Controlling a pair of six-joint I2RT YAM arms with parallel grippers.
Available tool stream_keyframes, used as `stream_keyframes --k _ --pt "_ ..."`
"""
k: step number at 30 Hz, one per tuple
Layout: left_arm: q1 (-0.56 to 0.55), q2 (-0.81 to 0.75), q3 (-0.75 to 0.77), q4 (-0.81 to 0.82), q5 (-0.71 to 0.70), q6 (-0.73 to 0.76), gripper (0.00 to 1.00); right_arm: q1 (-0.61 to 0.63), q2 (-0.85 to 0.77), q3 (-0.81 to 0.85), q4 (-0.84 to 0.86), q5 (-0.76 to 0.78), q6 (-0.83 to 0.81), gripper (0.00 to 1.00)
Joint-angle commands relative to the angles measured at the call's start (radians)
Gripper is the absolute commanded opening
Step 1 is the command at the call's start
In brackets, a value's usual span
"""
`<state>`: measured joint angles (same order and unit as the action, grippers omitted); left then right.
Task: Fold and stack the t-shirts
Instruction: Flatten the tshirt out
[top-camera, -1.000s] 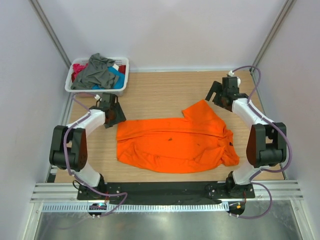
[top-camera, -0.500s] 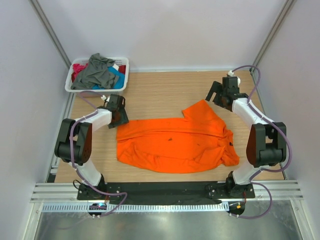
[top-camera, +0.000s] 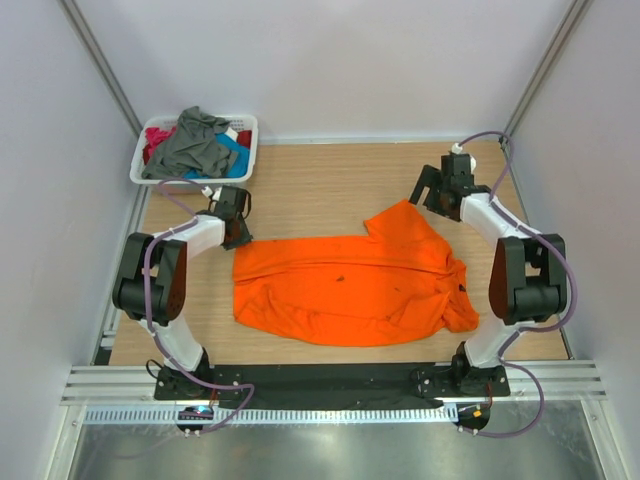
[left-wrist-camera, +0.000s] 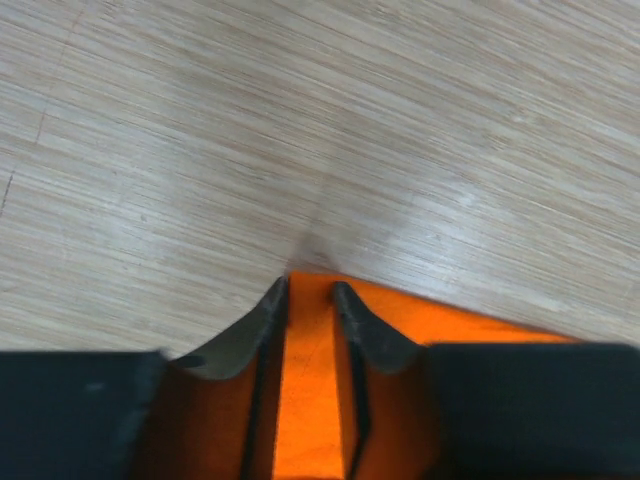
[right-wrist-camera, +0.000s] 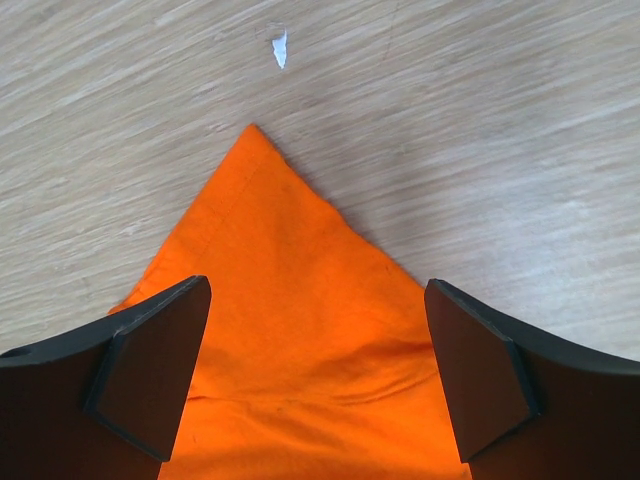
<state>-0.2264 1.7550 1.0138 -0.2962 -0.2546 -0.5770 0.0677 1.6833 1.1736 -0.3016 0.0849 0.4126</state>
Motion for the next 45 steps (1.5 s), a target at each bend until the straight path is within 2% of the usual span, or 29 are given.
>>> stream_keyframes --k 1,2,3,5,11,12,19,22,27,32,42,45 --pt "0.002 0.02 -0.032 0.02 0.025 -0.023 0.22 -0.003 0.061 0.061 0.059 -0.042 -0.057 0.95" --pt "0.004 0.021 -0.032 0.022 0.026 -0.021 0.17 -0.003 0.091 0.064 0.067 -0.053 -0.067 0.94" --pt "0.004 0.021 -0.031 0.02 0.028 -0.02 0.07 -0.003 0.105 0.069 0.079 -0.054 -0.077 0.95" --pt "0.002 0.024 -0.029 0.019 0.032 -0.017 0.0 -0.003 0.162 0.109 0.064 -0.053 -0.11 0.95" --pt "0.002 0.02 -0.03 0.02 0.031 -0.009 0.0 -0.003 0.26 0.178 0.047 -0.071 -0.188 0.94" --pt "0.002 0.018 -0.032 0.023 0.031 -0.007 0.0 -0.003 0.271 0.175 0.058 -0.114 -0.19 0.94" --pt "0.002 0.026 -0.03 0.029 0.046 0.0 0.0 -0.003 0.329 0.199 0.105 -0.139 -0.198 0.91" --pt "0.004 0.02 -0.034 0.031 0.041 0.002 0.0 0.0 0.366 0.238 0.064 -0.146 -0.236 0.87" --pt "0.004 0.02 -0.035 0.031 0.043 0.002 0.0 0.007 0.365 0.202 0.05 -0.128 -0.284 0.82" --pt "0.002 0.023 -0.03 0.029 0.048 0.003 0.0 0.017 0.368 0.198 0.013 -0.139 -0.333 0.7" --pt "0.004 0.023 -0.03 0.032 0.048 0.005 0.0 0.05 0.38 0.175 -0.031 -0.114 -0.382 0.58" --pt "0.004 0.024 -0.03 0.034 0.048 0.005 0.0 0.06 0.385 0.169 -0.03 -0.114 -0.385 0.5"
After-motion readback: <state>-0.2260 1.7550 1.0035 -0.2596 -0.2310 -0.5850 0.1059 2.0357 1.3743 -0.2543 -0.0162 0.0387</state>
